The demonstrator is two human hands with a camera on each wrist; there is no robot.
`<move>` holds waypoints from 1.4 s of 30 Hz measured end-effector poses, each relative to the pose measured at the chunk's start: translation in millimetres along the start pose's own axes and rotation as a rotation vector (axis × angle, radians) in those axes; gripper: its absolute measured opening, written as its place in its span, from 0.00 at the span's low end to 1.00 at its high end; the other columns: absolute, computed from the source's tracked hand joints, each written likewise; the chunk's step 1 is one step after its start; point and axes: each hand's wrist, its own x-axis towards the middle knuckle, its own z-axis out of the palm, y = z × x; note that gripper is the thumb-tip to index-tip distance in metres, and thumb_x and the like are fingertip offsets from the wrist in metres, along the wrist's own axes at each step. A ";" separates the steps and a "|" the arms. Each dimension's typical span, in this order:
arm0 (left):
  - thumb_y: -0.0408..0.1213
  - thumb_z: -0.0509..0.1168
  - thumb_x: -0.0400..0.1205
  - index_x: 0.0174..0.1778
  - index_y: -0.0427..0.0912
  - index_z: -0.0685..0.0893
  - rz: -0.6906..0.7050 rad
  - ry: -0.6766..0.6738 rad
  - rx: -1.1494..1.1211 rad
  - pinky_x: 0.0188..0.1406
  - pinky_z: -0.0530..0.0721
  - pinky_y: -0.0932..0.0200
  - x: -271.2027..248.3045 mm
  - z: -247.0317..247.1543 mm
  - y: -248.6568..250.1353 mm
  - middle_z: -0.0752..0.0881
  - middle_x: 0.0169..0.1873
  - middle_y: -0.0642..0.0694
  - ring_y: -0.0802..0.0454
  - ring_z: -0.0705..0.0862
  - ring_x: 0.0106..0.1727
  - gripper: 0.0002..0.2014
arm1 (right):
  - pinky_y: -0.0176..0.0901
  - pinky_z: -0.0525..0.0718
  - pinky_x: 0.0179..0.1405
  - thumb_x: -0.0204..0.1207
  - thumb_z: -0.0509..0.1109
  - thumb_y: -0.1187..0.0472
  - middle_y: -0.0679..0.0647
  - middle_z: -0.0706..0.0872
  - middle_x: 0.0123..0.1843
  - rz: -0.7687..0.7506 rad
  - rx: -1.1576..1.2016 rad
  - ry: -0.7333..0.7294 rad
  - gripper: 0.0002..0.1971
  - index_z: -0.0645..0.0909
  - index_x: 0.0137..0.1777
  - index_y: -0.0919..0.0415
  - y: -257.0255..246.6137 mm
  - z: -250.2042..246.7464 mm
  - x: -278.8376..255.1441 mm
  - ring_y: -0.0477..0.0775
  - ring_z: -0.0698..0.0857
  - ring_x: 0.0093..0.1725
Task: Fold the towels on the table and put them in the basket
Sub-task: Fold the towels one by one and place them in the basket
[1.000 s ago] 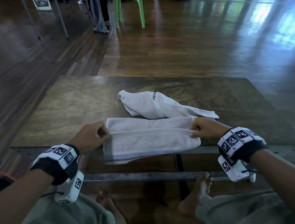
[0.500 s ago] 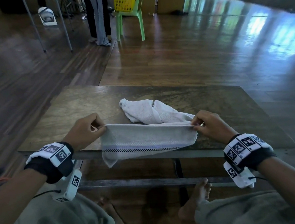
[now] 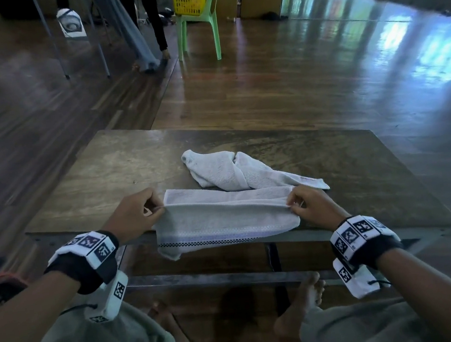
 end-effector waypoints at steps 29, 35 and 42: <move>0.33 0.71 0.76 0.39 0.62 0.80 0.198 0.069 0.126 0.37 0.78 0.73 1.4 -98.5 63.0 0.86 0.37 0.50 0.65 0.81 0.45 0.15 | 0.19 0.73 0.34 0.72 0.73 0.64 0.45 0.89 0.39 -0.040 -0.145 0.102 0.05 0.89 0.46 0.55 -84.1 -130.0 -21.6 0.28 0.81 0.34; 0.35 0.69 0.78 0.43 0.49 0.81 0.241 0.163 0.179 0.36 0.73 0.82 1.8 -150.3 110.7 0.84 0.35 0.58 0.79 0.79 0.40 0.04 | 0.30 0.74 0.36 0.71 0.74 0.64 0.44 0.86 0.36 -0.087 -0.111 0.253 0.06 0.86 0.42 0.51 -110.9 -185.3 -23.1 0.39 0.82 0.37; 0.66 0.68 0.68 0.40 0.54 0.84 0.262 0.092 0.035 0.39 0.82 0.62 8.0 -215.7 143.2 0.88 0.40 0.61 0.61 0.86 0.38 0.19 | 0.31 0.84 0.45 0.74 0.71 0.68 0.53 0.89 0.44 -0.139 0.161 0.241 0.04 0.84 0.45 0.60 -149.4 -245.3 -39.0 0.41 0.86 0.41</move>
